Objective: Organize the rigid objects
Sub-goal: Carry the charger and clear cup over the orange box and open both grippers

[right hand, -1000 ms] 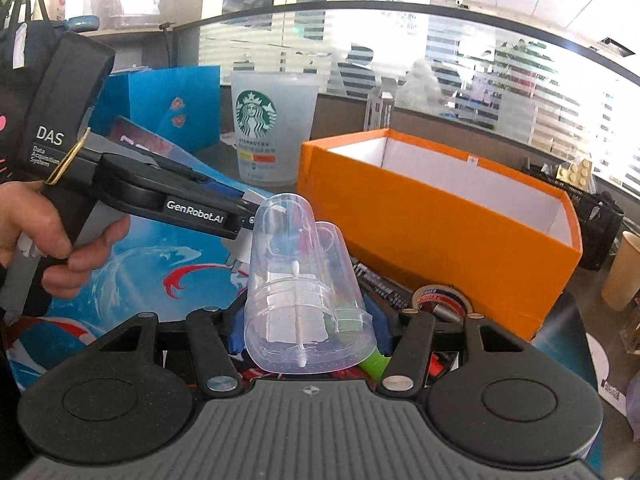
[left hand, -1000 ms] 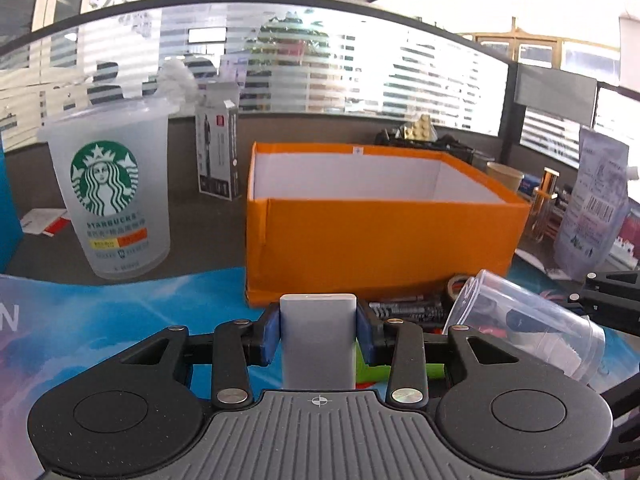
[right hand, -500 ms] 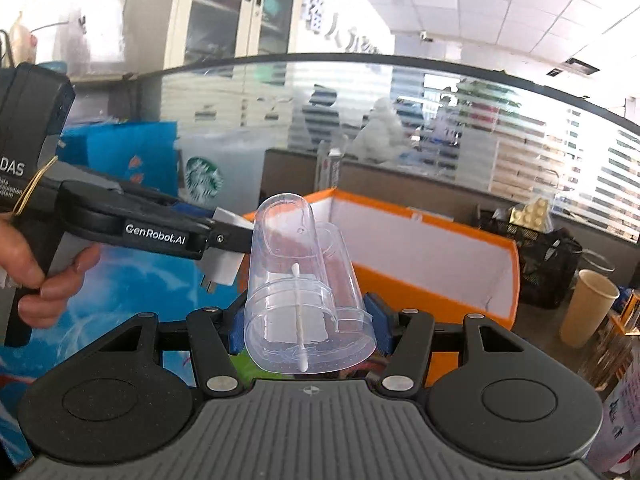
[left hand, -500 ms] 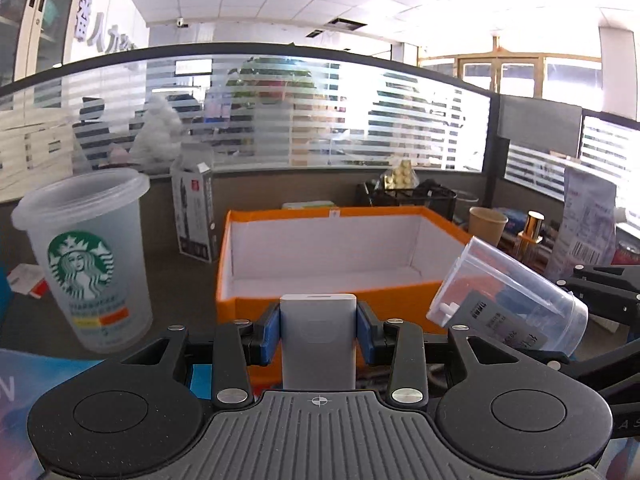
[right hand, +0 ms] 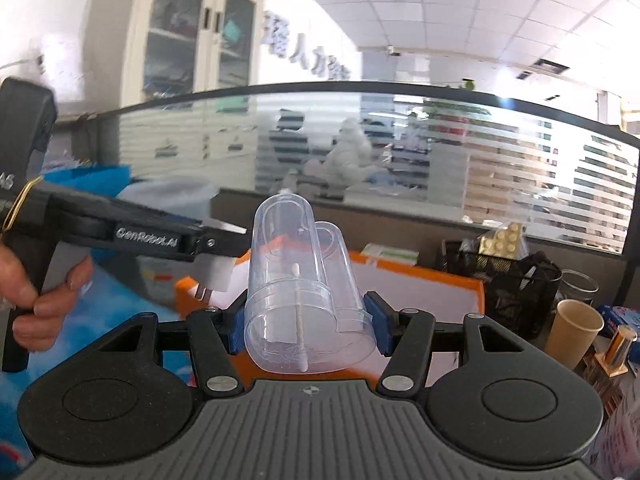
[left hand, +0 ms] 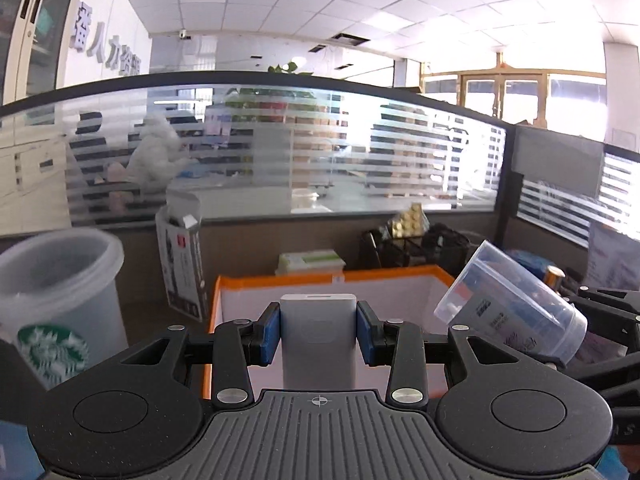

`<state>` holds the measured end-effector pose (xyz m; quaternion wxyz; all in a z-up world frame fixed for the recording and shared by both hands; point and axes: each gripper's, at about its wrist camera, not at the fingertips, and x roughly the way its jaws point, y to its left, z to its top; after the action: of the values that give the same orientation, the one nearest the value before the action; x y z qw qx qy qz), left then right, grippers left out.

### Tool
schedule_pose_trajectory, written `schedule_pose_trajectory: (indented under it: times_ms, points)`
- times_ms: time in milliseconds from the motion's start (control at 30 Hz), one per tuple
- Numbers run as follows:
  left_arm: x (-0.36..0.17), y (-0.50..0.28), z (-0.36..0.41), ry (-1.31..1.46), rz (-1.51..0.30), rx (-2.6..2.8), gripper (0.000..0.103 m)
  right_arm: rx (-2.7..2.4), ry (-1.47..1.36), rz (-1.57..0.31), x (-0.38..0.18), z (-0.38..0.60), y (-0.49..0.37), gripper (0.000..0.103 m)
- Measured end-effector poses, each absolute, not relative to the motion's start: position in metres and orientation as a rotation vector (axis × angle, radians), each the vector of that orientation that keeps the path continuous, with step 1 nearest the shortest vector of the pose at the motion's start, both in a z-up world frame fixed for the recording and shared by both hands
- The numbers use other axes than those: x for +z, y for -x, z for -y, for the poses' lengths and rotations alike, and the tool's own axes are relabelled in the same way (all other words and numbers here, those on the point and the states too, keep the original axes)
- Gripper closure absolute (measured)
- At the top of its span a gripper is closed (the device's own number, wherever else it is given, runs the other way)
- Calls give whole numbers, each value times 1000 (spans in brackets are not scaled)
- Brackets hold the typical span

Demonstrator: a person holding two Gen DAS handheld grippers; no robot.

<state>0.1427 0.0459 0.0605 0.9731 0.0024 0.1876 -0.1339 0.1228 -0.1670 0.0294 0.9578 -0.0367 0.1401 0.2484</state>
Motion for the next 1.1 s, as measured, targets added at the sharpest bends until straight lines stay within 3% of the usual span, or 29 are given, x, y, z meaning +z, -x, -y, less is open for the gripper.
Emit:
schedule_pose_trajectory:
  times_ms: [333, 1100]
  points:
    - [40, -210, -35, 17, -474, -251, 67, 408, 59, -401, 13, 164, -206, 49]
    - [-13, -240, -46, 64, -627, -303, 66, 364, 161, -668, -27, 132, -249, 48]
